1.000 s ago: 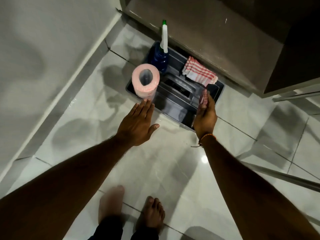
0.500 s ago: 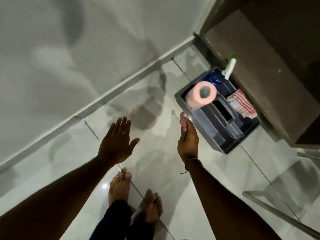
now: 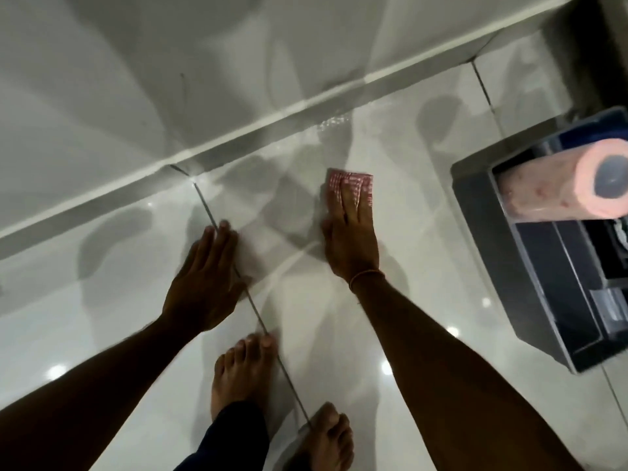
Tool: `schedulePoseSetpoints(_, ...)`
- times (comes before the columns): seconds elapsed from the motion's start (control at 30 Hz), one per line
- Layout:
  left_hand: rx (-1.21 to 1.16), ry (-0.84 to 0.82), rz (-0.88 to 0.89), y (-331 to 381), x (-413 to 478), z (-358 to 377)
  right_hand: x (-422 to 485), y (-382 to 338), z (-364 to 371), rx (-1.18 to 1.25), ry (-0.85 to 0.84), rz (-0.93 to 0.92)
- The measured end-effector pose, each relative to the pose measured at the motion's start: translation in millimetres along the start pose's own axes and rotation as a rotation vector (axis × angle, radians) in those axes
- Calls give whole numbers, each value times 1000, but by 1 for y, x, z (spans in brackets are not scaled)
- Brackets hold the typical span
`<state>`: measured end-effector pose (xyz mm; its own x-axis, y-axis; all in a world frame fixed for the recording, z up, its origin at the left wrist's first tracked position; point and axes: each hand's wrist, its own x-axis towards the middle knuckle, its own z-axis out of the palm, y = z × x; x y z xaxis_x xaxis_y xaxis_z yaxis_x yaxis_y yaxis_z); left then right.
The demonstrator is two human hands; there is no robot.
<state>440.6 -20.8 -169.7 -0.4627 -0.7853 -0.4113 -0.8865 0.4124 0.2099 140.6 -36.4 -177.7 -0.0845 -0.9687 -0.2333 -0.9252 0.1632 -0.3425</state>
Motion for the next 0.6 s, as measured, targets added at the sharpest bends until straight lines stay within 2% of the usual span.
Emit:
schedulePoseSetpoints(0.13, 78, 101, 40, -10, 9, 19, 28, 37, -7, -61, 53, -63)
schedulePoseSetpoints(0.2, 89, 141, 47, -12, 15, 24, 63, 61, -23, -77, 131, -6)
schedulePoseSetpoints(0.3, 70, 158, 45, -12, 16, 32, 122, 103, -58, -72, 251, 259)
schedulePoseSetpoints(0.4, 81, 144, 28, -15, 17, 38, 177, 137, -92, 21, 233, 537)
schedulePoseSetpoints(0.47, 95, 143, 18, -16, 16, 42, 198, 150, -106, 102, 224, 623)
schedulePoseSetpoints(0.53, 82, 145, 7, -16, 16, 41, 205, 154, -108, 90, 239, 598)
schedulePoseSetpoints(0.6, 81, 123, -12, -15, 16, 38, 199, 142, -99, 11, 245, 484)
